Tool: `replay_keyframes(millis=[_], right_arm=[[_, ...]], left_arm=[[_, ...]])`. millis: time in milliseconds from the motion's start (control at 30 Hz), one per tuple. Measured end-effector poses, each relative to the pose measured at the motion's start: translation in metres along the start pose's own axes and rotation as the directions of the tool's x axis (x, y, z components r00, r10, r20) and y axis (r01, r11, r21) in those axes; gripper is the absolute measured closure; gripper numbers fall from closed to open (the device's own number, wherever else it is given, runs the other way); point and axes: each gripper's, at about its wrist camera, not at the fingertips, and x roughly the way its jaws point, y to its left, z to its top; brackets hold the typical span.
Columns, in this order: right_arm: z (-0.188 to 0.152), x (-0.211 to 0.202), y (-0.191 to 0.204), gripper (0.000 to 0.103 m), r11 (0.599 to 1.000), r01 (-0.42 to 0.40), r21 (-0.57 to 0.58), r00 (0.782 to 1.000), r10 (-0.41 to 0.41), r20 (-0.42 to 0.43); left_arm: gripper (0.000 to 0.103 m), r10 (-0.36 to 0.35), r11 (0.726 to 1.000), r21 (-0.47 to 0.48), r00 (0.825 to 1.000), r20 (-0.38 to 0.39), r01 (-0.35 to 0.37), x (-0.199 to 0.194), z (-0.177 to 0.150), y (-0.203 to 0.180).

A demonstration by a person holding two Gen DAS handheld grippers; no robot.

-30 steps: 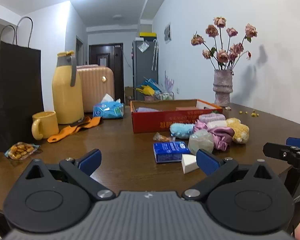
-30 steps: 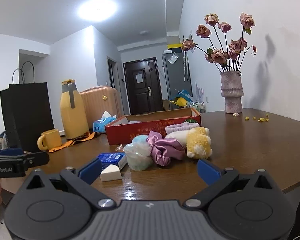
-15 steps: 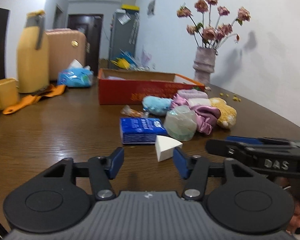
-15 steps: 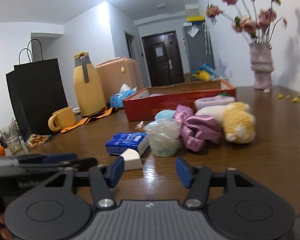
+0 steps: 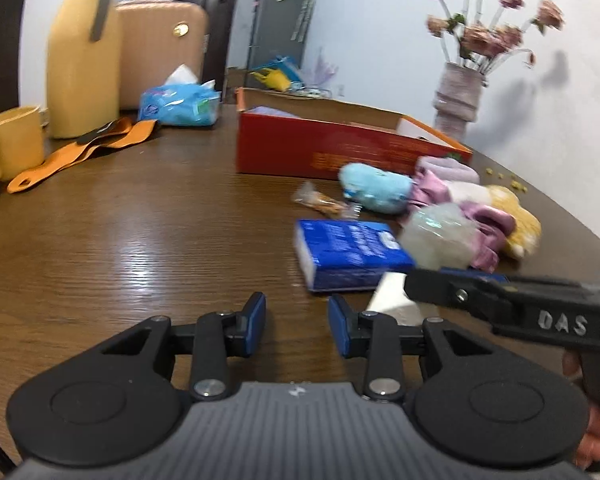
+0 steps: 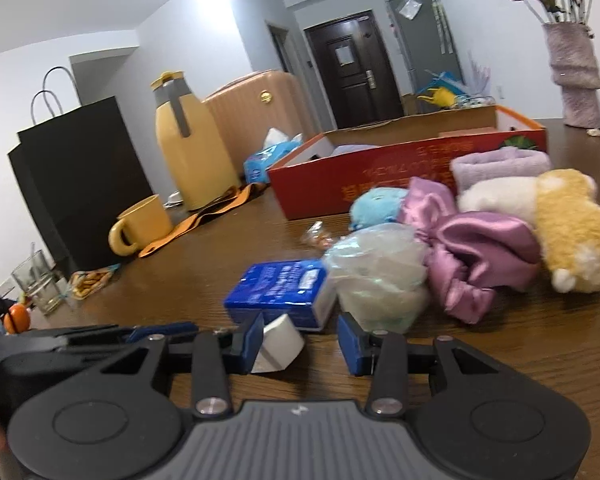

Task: Organize soft objects

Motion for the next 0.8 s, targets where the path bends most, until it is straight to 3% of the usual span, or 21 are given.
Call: replay_keyframes(millis=[67, 133, 200, 267, 433, 533, 667, 767, 800], right_arm=[[0.001, 0.002, 0.001, 0.067, 1.000, -0.019, 0.012, 1.000, 0.019, -0.019], [0.000, 0.003, 0.000, 0.079, 0.998, -0.055, 0.039, 0.997, 0.057, -0.053], [-0.002, 0.005, 0.000, 0.080, 0.996, -0.064, 0.058, 0.995, 0.068, -0.072], [-0.005, 0.004, 0.001, 0.083, 0.996, -0.055, 0.063, 0.996, 0.059, -0.063], [-0.005, -0.004, -0.003, 0.088, 0.994, -0.057, 0.095, 0.997, 0.061, -0.044], [-0.005, -0.017, -0.007, 0.088, 0.995, -0.038, 0.091, 0.999, 0.039, -0.006], [-0.003, -0.034, -0.021, 0.088, 0.993, -0.015, 0.119, 0.999, 0.010, 0.042], [0.002, -0.046, -0.028, 0.088, 0.992, -0.011, 0.124, 0.996, 0.001, 0.084], [0.005, -0.052, -0.030, 0.088, 0.992, -0.014, 0.123, 0.994, 0.000, 0.108]], left_arm=[[0.067, -0.030, 0.999, -0.033, 0.999, -0.010, 0.030, -0.001, 0.003, 0.006], [0.067, -0.086, 0.994, -0.070, 0.996, -0.021, 0.085, -0.003, 0.005, 0.009], [0.067, -0.149, 0.985, -0.090, 0.989, -0.021, 0.147, -0.003, 0.005, 0.009], [0.067, -0.166, 0.983, -0.088, 0.986, -0.028, 0.163, -0.002, 0.004, 0.006], [0.067, -0.164, 0.985, -0.061, 0.986, -0.027, 0.162, -0.005, 0.004, -0.005], [0.060, -0.143, 0.989, -0.025, 0.990, 0.003, 0.143, -0.007, 0.013, -0.009], [0.053, -0.078, 0.994, 0.080, 0.996, 0.038, 0.074, 0.011, 0.044, -0.018], [0.046, -0.015, 0.992, 0.127, 1.000, 0.006, 0.014, 0.042, 0.074, -0.027], [0.046, -0.022, 0.991, 0.129, 1.000, -0.007, 0.023, 0.052, 0.082, -0.027]])
